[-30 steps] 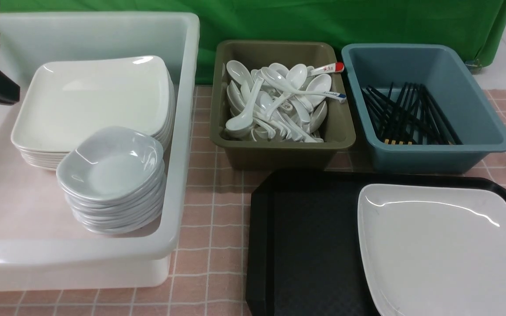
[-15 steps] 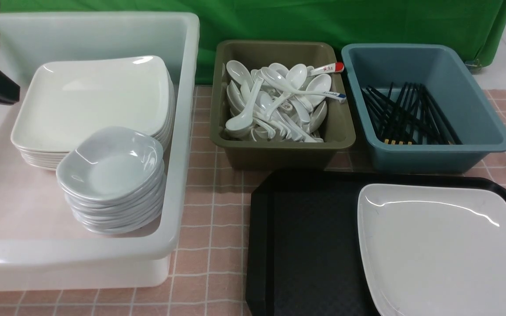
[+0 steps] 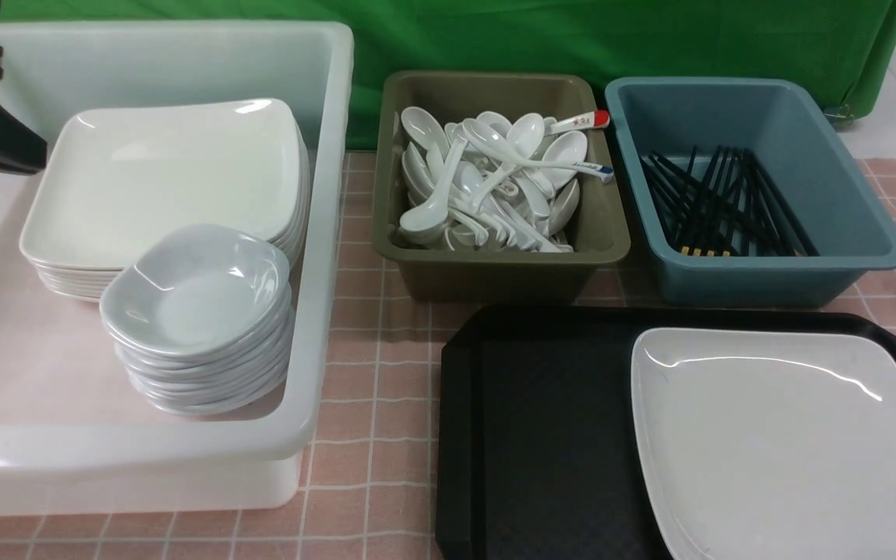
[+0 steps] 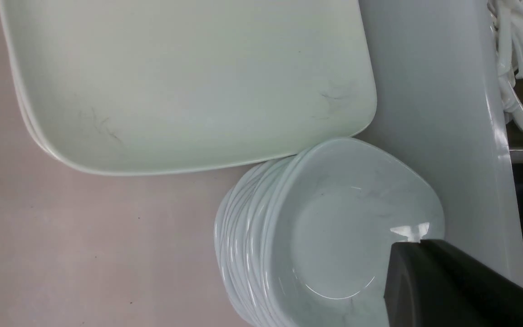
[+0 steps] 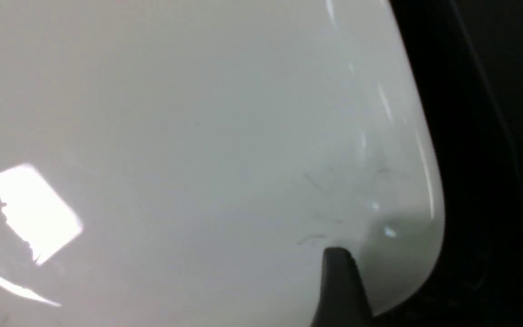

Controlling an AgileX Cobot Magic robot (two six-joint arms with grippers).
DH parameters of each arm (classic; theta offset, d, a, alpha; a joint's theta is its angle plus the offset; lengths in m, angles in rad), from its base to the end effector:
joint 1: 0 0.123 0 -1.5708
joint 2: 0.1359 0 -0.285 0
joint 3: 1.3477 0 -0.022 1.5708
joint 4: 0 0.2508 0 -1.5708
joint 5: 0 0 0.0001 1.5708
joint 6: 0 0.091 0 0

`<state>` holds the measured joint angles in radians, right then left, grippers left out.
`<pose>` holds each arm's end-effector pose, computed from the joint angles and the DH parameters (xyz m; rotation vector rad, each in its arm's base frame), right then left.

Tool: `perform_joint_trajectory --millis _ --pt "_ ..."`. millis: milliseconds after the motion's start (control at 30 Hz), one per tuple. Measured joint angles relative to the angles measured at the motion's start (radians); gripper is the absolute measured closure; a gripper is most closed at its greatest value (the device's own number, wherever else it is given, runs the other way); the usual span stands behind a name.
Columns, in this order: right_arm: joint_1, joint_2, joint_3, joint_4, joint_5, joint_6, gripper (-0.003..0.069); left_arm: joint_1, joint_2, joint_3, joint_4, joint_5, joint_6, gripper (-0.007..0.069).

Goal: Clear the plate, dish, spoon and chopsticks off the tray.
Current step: Use the right arm to grab a plate from the dinner plate

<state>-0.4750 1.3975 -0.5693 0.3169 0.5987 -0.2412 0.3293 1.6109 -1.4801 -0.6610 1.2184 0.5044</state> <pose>0.1956 -0.0826 0.1680 0.6715 2.7699 0.1641 0.3290 0.0570 0.3459 0.0491 2.5347 -0.6279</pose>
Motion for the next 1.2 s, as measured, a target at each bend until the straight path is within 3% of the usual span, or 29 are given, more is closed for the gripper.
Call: perform_joint_trajectory --millis 333,800,900,1000,1200 --pt "0.012 0.004 0.0 0.046 -0.064 -0.019 0.0187 0.0 0.0 0.0 0.0 0.0 0.016 0.0624" --pt "0.251 0.15 -0.023 0.069 -0.271 -0.019 0.019 0.0 0.0 0.0 -0.001 0.0 0.032 0.0624" --pt "0.274 0.155 -0.025 0.067 -0.295 -0.019 0.0228 0.0 0.0 0.0 -0.001 0.0 0.04 0.0624" --pt "0.279 0.157 -0.025 0.08 -0.311 -0.015 0.0329 0.0 0.0 0.0 -0.001 0.0 0.04 0.0624" --pt "0.28 0.157 -0.025 0.116 -0.304 -0.014 0.0346 0.0 0.0 0.0 -0.001 0.0 0.043 0.0624"
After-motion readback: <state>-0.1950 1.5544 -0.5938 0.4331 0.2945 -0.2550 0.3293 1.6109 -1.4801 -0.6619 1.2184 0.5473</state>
